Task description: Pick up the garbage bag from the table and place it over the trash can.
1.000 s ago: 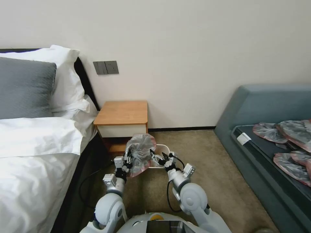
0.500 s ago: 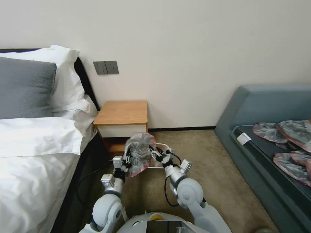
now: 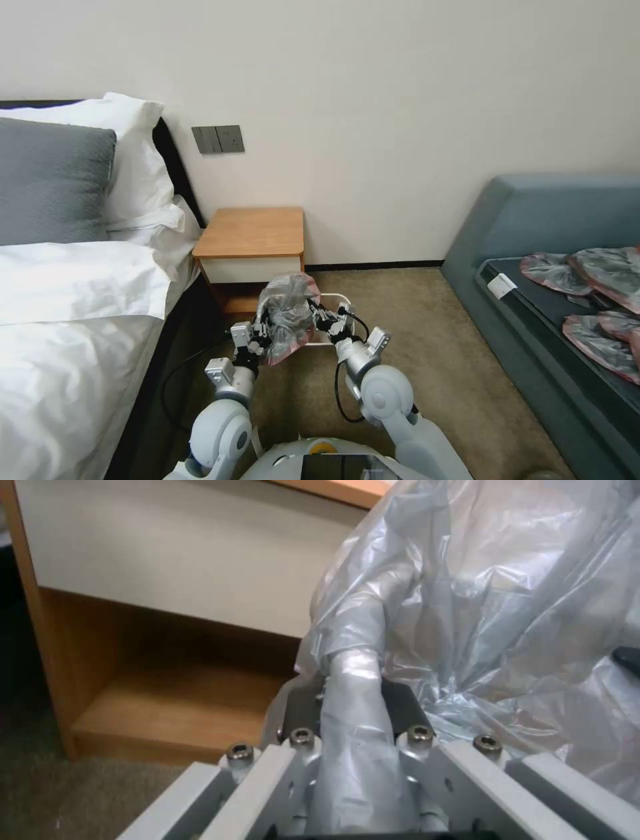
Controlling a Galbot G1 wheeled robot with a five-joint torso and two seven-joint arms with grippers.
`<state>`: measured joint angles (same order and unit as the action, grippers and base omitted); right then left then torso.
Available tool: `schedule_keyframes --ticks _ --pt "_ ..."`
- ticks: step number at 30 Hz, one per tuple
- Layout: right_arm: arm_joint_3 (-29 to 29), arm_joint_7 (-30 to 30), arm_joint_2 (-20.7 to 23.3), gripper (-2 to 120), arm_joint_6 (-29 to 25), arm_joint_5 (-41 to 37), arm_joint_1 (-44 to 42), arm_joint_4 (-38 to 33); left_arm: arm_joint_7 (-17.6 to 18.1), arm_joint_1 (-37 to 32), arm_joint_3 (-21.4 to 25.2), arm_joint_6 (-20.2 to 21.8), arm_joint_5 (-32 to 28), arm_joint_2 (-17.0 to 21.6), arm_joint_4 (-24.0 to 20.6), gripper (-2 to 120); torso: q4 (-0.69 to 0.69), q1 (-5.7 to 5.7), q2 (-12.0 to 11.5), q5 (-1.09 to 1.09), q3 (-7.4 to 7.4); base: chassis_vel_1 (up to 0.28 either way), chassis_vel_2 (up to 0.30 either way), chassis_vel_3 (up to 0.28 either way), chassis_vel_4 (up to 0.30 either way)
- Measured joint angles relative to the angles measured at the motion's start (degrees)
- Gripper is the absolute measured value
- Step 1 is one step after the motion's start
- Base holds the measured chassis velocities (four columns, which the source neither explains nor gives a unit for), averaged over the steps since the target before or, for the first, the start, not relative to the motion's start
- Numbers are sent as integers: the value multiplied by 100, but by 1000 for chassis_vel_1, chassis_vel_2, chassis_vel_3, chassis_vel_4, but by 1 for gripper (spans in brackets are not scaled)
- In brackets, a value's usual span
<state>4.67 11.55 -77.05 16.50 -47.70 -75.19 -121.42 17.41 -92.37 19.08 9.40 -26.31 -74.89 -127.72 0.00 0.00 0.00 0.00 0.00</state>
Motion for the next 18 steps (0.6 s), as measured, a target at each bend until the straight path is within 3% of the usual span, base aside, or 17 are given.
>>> schedule_keyframes --ticks 2,11,18 --pt "0 -32 -10 0 -17 23 1 -3 34 13 9 45 -102 10 -12 7 0 0 0 0 0 0 0 0 0" --pt "84 -72 -47 0 57 -54 -102 -452 251 63 11 315 -770 16 -97 7 0 0 0 0 0 0 0 0 0" --pt "314 -48 78 0 132 -234 -82 -692 263 80 39 328 -858 32 -69 7 0 0 0 1 0 0 0 0 0"
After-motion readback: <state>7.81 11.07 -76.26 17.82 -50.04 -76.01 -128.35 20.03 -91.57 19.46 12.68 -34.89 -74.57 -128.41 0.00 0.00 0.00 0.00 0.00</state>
